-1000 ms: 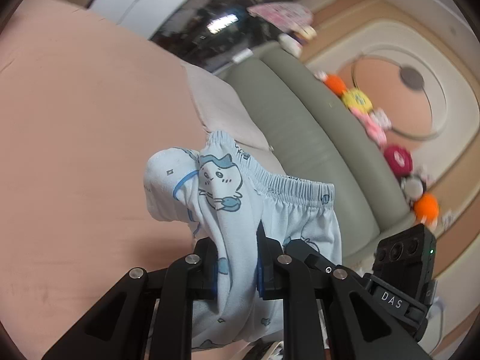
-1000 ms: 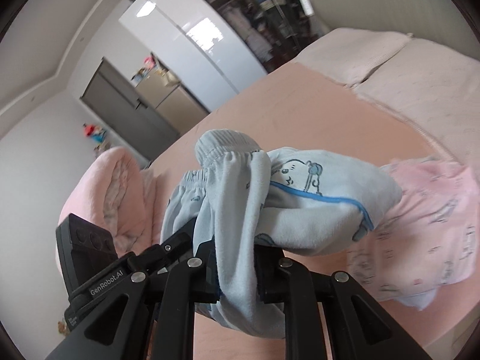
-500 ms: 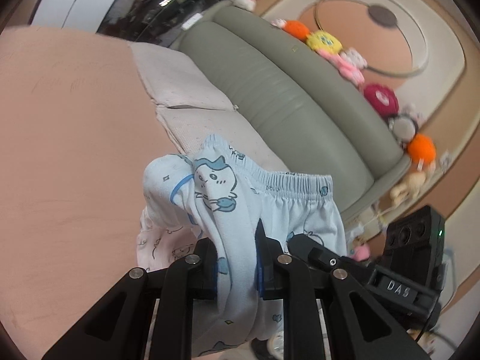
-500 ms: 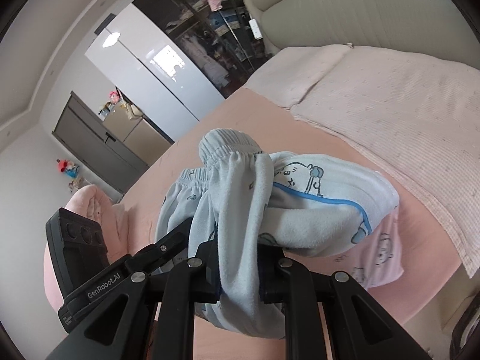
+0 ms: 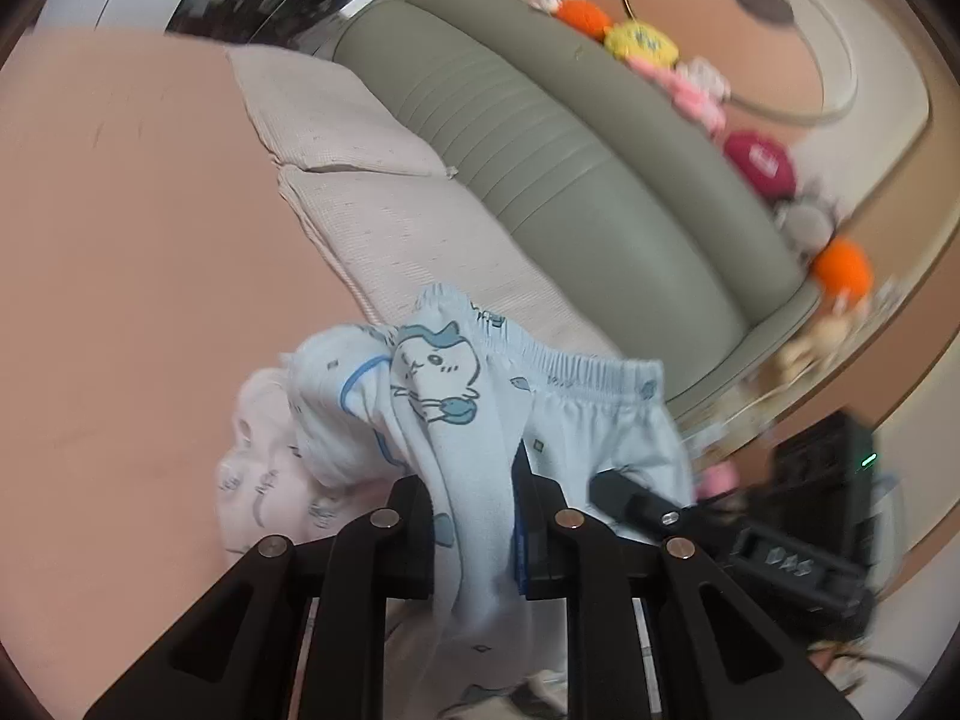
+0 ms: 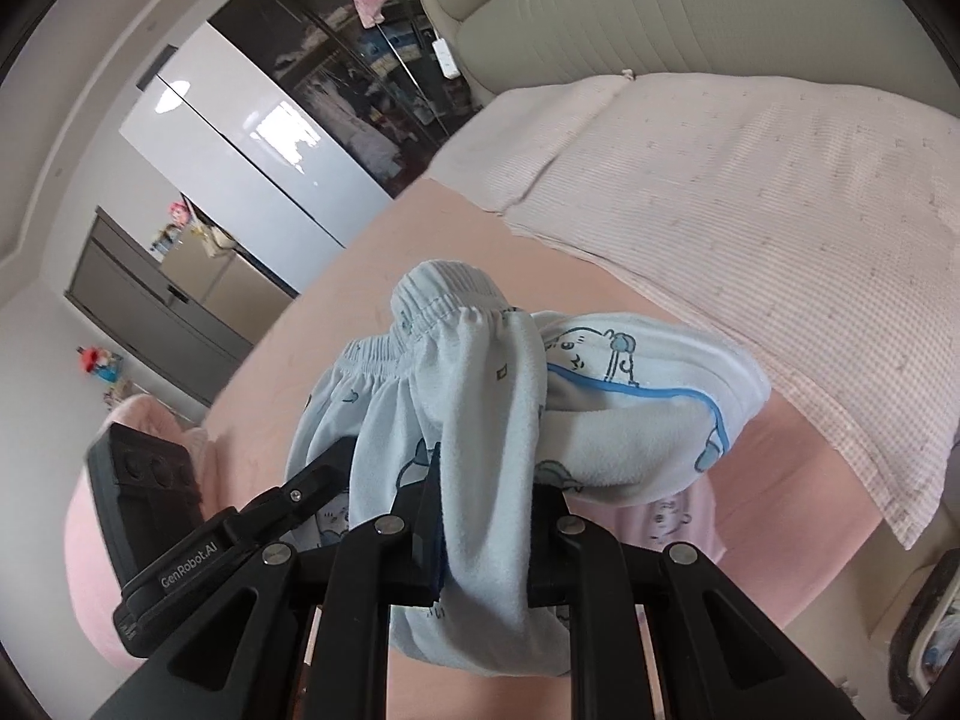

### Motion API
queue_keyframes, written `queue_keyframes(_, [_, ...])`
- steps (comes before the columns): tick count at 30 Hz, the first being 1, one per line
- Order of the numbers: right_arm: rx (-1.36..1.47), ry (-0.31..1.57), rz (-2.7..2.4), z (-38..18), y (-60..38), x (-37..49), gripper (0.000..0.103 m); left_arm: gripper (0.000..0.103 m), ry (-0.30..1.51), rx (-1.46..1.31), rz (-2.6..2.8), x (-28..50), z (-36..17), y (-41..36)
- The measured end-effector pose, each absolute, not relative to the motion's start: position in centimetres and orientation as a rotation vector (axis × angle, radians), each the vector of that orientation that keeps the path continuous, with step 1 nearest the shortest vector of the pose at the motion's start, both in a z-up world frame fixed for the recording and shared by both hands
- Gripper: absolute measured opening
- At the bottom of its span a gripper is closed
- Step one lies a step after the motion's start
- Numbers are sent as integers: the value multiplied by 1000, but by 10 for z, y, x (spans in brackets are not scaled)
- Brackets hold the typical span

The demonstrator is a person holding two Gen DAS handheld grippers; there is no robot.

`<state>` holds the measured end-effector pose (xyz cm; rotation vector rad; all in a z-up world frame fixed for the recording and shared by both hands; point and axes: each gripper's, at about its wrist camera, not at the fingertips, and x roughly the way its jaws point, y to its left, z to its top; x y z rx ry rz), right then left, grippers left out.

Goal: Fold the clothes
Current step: 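Carry the folded pants with both grippers toward the pillows of the bed, then lower the pants onto the bed and open both grippers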

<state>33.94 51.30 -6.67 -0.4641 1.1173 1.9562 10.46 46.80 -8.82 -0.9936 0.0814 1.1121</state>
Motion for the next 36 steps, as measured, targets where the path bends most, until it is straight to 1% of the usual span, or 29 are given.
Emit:
queue_keyframes(3, [-480,1110,1938,-76,516,340,16,15,94,-961,1137,108,-94,470])
queue_keyframes(8, [-492,1077,1933,-94,520,337,16,15,35,-1021,1134,95,-115,477])
queue_keyframes(11, [-480,1008,1956,-98,519,334,16,15,22,-1027,1132,95,-119,481])
queue_keyframes(13, [-483,961,1965,-98,517,332,16,15,46,-1008,1142,97,-120,483])
queue_keyframes(16, [-479,945,1957,-103,518,332,16,15,101,-980,1162,102,-122,486])
queue_keyframes(20, [-515,913,1924,-113,520,329,16,15,130,-989,1182,102,-131,488])
queue_keyframes(24, [-509,939,1906,-120,522,332,16,16,170,-954,1226,100,-137,488])
queue_keyframes(25, [-504,938,1907,-121,522,333,16,18,181,-938,1233,100,-137,488])
queue_keyframes(32, [-547,912,1857,-133,524,327,17,19,266,-884,1254,105,-141,489])
queue_keyframes(33, [-557,917,1841,-135,525,326,18,23,287,-873,1264,106,-142,490])
queue_keyframes(34, [-570,918,1825,-135,526,324,23,30,308,-865,1276,107,-142,491])
queue_keyframes(35, [-593,904,1815,-134,526,321,31,36,325,-861,1292,107,-142,492])
queue_keyframes(36, [-612,892,1808,-133,527,318,37,58,326,-864,1318,106,-140,492])
